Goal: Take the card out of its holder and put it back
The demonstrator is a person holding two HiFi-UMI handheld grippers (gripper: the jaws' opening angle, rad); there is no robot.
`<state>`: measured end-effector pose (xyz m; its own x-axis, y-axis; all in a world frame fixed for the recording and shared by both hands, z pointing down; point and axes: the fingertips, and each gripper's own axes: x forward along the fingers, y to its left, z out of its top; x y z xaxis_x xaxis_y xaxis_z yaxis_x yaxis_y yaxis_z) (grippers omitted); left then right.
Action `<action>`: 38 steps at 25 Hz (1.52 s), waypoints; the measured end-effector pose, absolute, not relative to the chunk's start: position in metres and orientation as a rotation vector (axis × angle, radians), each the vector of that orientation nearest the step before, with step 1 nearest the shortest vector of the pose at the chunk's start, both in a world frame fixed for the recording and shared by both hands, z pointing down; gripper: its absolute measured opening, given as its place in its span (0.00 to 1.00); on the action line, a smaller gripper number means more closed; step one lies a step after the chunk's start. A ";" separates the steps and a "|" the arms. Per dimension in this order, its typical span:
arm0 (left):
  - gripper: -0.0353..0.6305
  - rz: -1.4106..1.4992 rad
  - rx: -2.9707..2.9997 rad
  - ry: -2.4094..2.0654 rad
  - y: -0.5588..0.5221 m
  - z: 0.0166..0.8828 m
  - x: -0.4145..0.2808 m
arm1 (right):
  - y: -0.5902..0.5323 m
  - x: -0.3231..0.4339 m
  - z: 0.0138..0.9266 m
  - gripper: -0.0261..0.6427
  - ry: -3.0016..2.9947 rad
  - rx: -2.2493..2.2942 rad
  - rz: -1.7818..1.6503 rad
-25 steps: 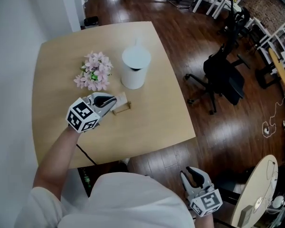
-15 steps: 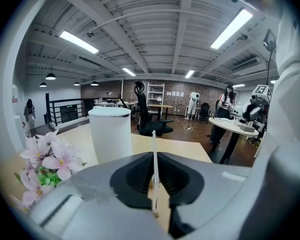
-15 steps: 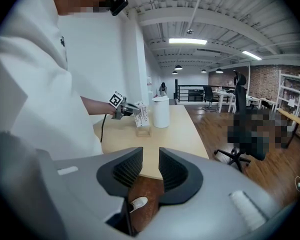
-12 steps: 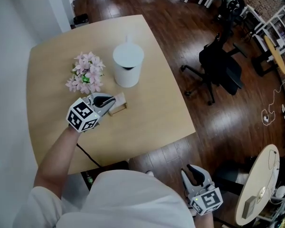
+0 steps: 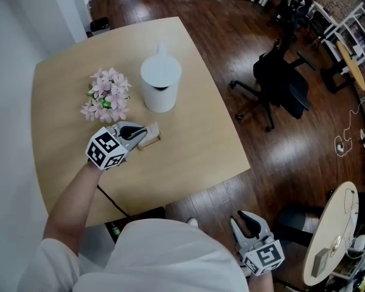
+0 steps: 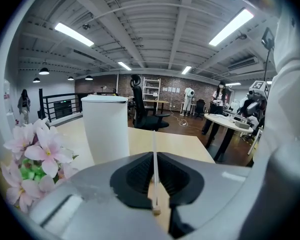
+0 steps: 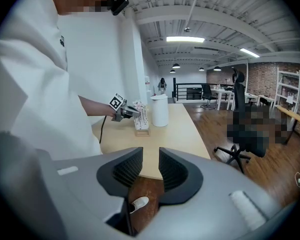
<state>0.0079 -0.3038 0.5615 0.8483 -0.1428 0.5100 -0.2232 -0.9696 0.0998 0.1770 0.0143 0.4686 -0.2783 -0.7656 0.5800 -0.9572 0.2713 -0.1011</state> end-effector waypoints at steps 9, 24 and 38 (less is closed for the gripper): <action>0.08 0.822 2.818 -0.215 -0.307 0.597 0.010 | 0.020 0.183 0.467 0.20 -2.090 1.576 0.624; 0.25 0.788 2.819 -0.674 -0.318 0.562 -0.026 | 0.035 0.192 0.470 0.20 -2.210 1.475 0.551; 0.21 0.520 2.518 -1.425 -0.016 0.454 -0.180 | 0.091 0.188 0.474 0.19 -2.499 0.991 0.326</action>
